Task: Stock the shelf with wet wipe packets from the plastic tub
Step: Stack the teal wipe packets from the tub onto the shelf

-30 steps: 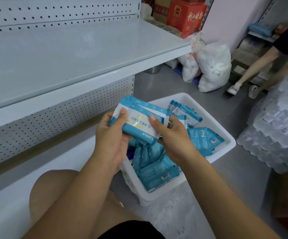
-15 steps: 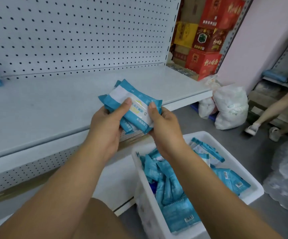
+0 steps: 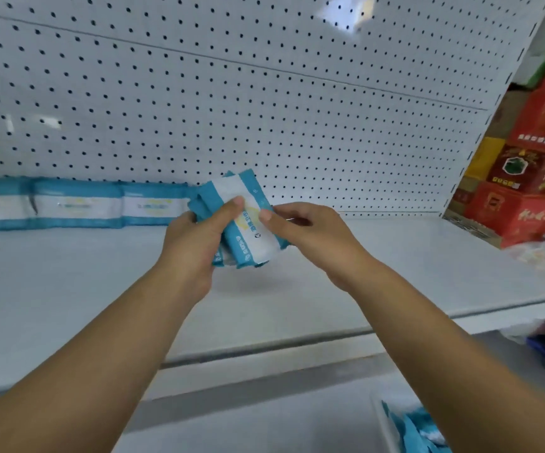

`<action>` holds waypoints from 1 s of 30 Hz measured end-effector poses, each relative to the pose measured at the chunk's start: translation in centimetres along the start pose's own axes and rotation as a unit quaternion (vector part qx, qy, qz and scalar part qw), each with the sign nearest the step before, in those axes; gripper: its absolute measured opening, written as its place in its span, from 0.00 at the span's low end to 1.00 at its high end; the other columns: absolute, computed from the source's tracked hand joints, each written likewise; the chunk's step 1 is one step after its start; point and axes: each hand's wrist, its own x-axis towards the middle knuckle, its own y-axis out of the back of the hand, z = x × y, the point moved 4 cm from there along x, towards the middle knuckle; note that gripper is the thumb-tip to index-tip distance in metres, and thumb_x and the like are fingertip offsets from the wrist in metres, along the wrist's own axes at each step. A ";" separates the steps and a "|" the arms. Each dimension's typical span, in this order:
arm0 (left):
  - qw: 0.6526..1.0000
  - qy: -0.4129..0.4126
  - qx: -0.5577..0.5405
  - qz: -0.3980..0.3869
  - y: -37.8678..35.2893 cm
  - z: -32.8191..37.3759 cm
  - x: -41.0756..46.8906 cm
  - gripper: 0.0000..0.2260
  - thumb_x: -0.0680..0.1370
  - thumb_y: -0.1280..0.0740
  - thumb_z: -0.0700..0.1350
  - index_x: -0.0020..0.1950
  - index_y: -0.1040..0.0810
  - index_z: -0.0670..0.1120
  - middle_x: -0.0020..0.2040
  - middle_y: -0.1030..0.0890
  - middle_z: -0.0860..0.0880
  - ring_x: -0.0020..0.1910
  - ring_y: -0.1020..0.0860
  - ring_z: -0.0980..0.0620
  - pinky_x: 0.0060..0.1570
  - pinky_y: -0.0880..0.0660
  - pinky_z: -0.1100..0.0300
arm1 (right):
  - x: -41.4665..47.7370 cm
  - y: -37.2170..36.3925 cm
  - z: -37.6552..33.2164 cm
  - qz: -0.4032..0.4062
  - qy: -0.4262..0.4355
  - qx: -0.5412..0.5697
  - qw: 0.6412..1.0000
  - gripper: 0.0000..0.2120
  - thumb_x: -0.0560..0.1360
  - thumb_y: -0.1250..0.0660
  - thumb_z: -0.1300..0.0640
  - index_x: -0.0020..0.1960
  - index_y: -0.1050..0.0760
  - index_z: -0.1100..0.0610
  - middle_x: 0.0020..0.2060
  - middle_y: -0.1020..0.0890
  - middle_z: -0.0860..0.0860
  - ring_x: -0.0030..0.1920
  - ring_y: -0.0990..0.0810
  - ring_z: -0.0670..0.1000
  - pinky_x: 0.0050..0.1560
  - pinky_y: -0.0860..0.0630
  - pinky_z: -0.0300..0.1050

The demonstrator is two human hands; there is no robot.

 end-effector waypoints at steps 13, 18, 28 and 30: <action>0.999 -0.017 -0.001 0.033 14.0 4.2 5.7 0.16 0.77 0.28 0.44 0.65 0.21 0.47 0.57 0.14 0.49 0.55 0.15 0.49 0.49 0.17 0.51 | 10.2 -16.3 -1.2 -0.077 0.032 0.025 0.996 0.07 0.80 0.32 0.51 0.47 0.22 0.53 0.46 0.14 0.52 0.48 0.15 0.52 0.53 0.18 0.50; 0.989 -0.046 -0.015 0.142 18.4 4.5 7.0 0.16 0.73 0.23 0.45 0.59 0.18 0.48 0.52 0.13 0.49 0.52 0.14 0.47 0.56 0.19 0.42 | 11.6 -20.4 -0.8 -0.092 -0.014 0.093 0.991 0.13 0.78 0.29 0.50 0.56 0.22 0.58 0.52 0.15 0.54 0.53 0.16 0.55 0.58 0.19 0.53; 0.987 -0.068 0.114 0.094 18.7 4.7 7.0 0.14 0.72 0.23 0.47 0.57 0.17 0.50 0.50 0.13 0.53 0.49 0.14 0.53 0.44 0.17 0.56 | 11.8 -19.3 0.5 -0.158 -0.042 0.251 0.954 0.15 0.78 0.30 0.59 0.64 0.22 0.57 0.54 0.14 0.53 0.55 0.15 0.53 0.58 0.20 0.51; 0.988 -0.052 0.115 0.086 18.5 4.5 7.1 0.16 0.71 0.23 0.51 0.58 0.17 0.51 0.50 0.13 0.53 0.50 0.14 0.53 0.48 0.18 0.54 | 12.0 -18.8 0.6 -0.127 -0.039 0.277 0.952 0.14 0.78 0.30 0.61 0.63 0.22 0.57 0.54 0.14 0.53 0.54 0.15 0.53 0.56 0.19 0.49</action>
